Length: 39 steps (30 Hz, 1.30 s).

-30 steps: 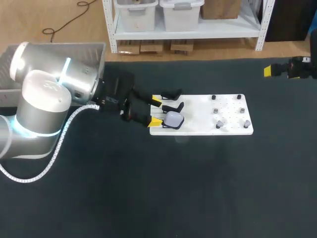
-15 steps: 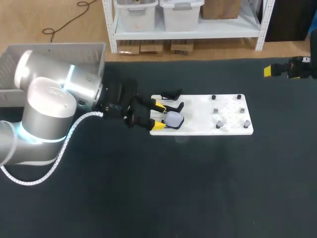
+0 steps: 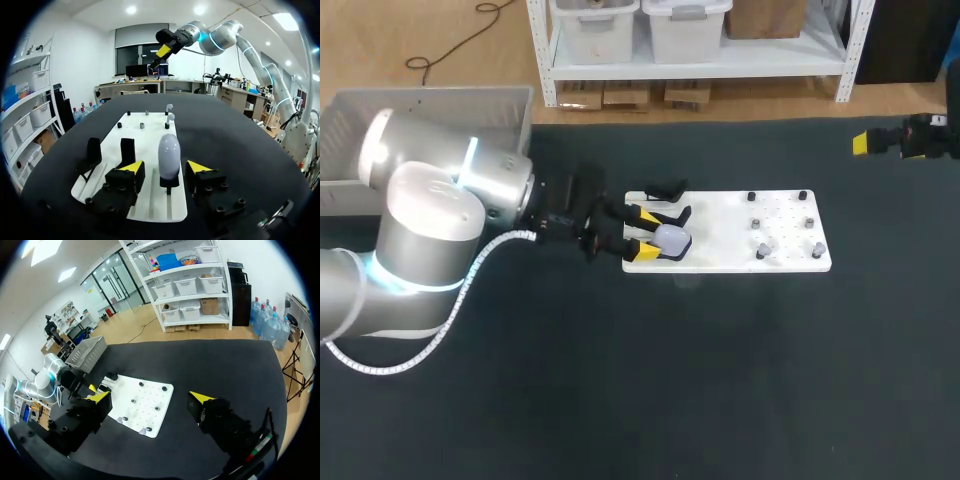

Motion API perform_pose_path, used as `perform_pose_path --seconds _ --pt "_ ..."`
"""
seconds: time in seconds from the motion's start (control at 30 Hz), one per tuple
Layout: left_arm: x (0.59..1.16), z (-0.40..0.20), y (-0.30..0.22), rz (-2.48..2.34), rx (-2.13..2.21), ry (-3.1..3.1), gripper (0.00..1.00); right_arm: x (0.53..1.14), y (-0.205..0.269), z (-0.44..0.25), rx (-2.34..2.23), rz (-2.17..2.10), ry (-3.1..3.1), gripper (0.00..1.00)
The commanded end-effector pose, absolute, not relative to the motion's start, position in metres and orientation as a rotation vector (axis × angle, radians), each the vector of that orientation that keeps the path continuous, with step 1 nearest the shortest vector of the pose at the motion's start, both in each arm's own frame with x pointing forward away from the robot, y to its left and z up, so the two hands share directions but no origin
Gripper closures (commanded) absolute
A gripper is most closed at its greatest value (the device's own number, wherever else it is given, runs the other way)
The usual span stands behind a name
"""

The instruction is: Pick up each earbud case from the left stands, insert the matching earbuds, close the lid, and place the case in the box.

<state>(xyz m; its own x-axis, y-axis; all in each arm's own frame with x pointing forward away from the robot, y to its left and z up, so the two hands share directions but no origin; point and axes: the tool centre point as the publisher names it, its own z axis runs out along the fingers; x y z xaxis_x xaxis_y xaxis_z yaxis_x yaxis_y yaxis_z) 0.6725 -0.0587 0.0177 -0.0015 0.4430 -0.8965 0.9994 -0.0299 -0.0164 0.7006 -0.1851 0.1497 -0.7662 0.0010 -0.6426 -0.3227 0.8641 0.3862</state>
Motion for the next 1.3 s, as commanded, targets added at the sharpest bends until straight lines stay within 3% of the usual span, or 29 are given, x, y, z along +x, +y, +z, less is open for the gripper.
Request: perform_pose_path --seconds 0.03,1.3 --pt "0.6733 0.0155 -0.0611 -0.985 1.560 1.525 0.49 0.7005 -0.1855 0.1497 -0.233 0.642 2.373 0.00" --pt "0.6733 0.0112 -0.0698 -0.952 1.540 1.546 0.52 0.7005 -0.1855 0.1497 -0.233 0.642 2.373 0.00"
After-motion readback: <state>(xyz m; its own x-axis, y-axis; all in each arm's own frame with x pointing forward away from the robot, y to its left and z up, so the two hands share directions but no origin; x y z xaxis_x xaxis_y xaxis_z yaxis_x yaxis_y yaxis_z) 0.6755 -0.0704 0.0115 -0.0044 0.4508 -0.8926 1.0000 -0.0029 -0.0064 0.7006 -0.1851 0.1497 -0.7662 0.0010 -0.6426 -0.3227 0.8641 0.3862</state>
